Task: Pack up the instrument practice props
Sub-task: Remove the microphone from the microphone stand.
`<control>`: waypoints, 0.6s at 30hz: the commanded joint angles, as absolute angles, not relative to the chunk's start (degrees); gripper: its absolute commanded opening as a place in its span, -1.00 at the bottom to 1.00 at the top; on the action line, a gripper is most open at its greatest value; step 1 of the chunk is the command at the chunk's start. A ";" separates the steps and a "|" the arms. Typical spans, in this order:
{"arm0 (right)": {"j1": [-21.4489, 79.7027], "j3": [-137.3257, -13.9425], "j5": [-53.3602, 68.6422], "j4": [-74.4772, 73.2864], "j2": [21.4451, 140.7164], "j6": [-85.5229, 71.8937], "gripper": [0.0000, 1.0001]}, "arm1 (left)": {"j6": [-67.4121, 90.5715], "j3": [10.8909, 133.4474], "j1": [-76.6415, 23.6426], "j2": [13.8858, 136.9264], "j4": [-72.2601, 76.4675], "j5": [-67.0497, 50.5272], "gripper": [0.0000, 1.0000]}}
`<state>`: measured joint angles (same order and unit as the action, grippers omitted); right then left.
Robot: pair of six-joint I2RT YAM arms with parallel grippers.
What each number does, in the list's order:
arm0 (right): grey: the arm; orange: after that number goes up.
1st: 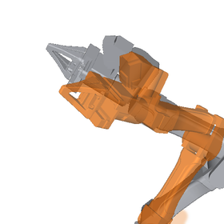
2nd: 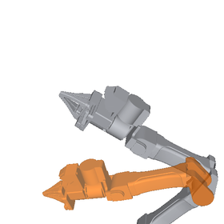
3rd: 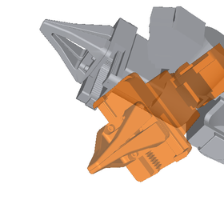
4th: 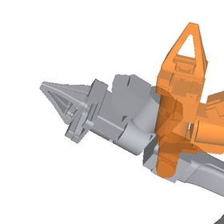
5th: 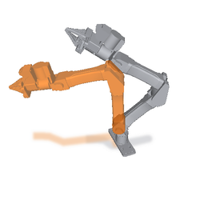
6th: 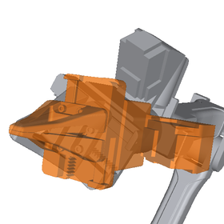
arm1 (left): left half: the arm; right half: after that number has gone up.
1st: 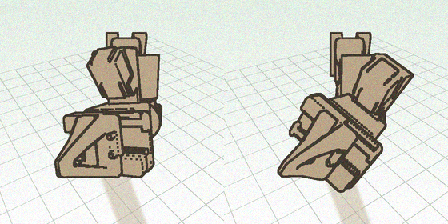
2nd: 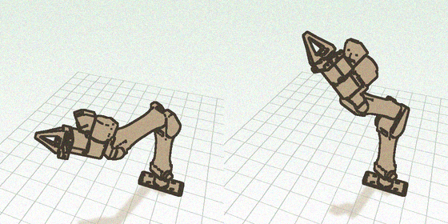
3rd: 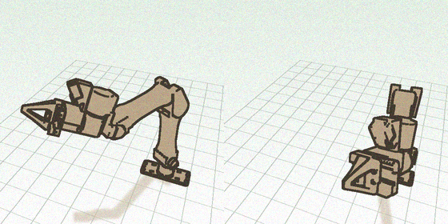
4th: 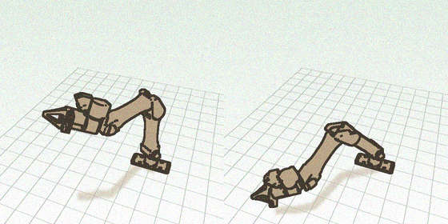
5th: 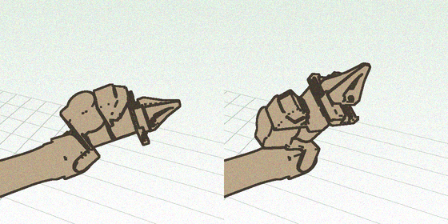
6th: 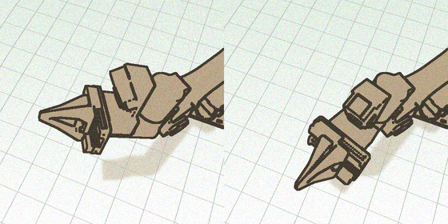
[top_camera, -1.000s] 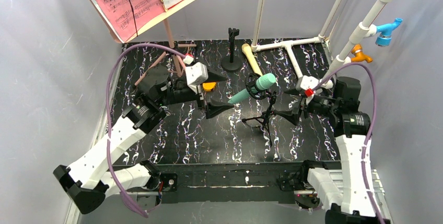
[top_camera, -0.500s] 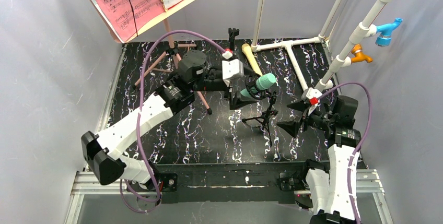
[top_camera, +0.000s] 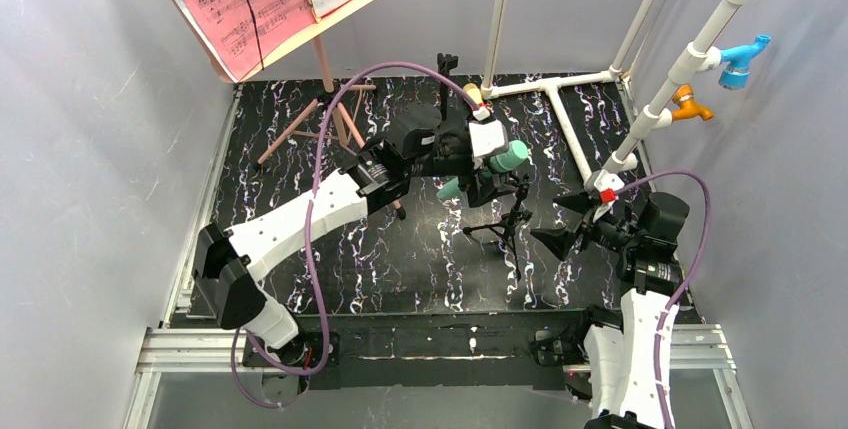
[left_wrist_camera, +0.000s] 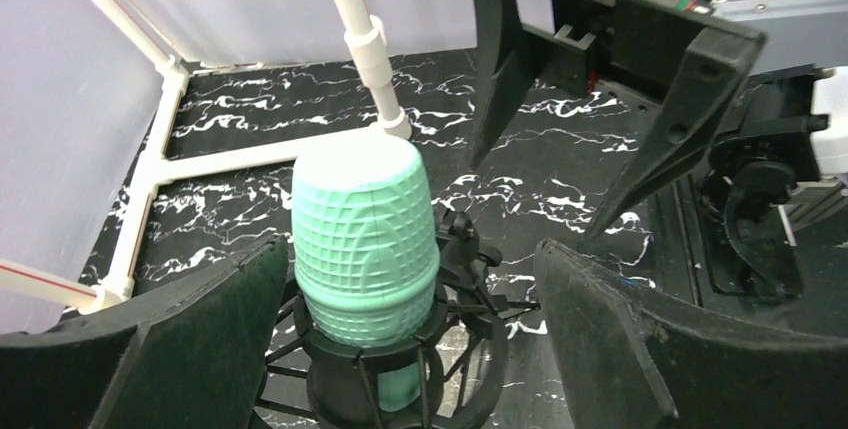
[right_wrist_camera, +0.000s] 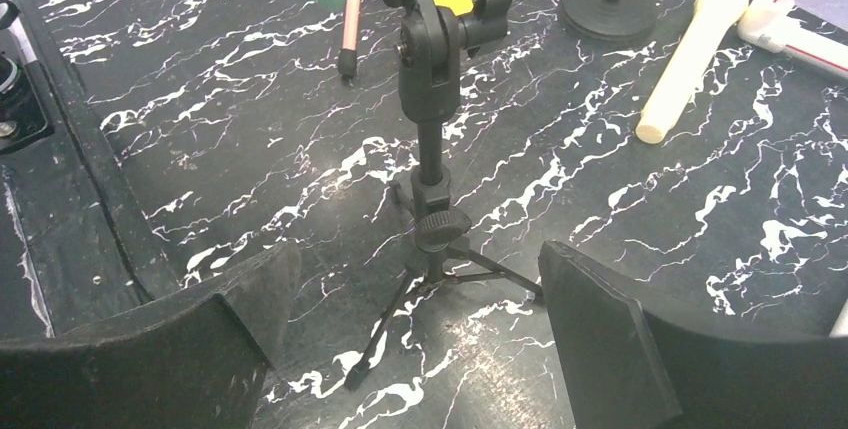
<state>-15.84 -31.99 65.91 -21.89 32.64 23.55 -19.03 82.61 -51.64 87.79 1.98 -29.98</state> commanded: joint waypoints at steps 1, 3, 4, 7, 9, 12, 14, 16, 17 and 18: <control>-16.52 -31.31 66.20 -17.49 31.27 20.90 0.97 | -20.25 85.66 -52.16 88.46 3.25 -25.65 0.80; -16.61 -31.20 66.10 -17.23 30.99 20.62 0.97 | -20.50 85.66 -52.46 88.90 3.32 -25.15 0.75; -16.65 -31.18 66.09 -17.23 30.89 20.57 0.97 | -20.60 85.77 -52.58 89.09 3.34 -24.83 0.71; -16.74 -31.07 66.02 -17.06 30.59 20.33 0.97 | -20.82 85.81 -52.96 89.54 3.34 -23.98 0.61; -16.83 -31.00 66.09 -17.01 30.35 20.17 0.97 | -21.05 85.92 -53.16 89.79 3.42 -23.52 0.52; -17.03 -30.93 66.00 -16.83 30.02 19.96 0.97 | -21.19 86.40 -53.28 89.82 3.66 -23.73 0.20; -17.13 -30.94 66.04 -16.79 29.82 19.87 0.97 | -20.72 87.64 -53.43 89.91 3.93 -23.60 -0.44; -17.18 -30.82 66.05 -16.66 29.73 19.71 0.97 | -20.26 89.94 -53.60 90.20 4.04 -22.45 -0.76; -17.22 -30.79 66.09 -16.62 29.71 19.65 0.97 | -20.26 91.03 -53.78 90.26 4.17 -22.11 -0.86; -17.23 -30.83 66.16 -16.57 29.75 19.56 0.97 | -20.21 92.17 -53.90 90.39 4.21 -21.70 -0.93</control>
<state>-16.73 -31.05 65.78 -19.05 30.70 20.69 -20.45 86.32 -53.21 90.91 2.48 -23.33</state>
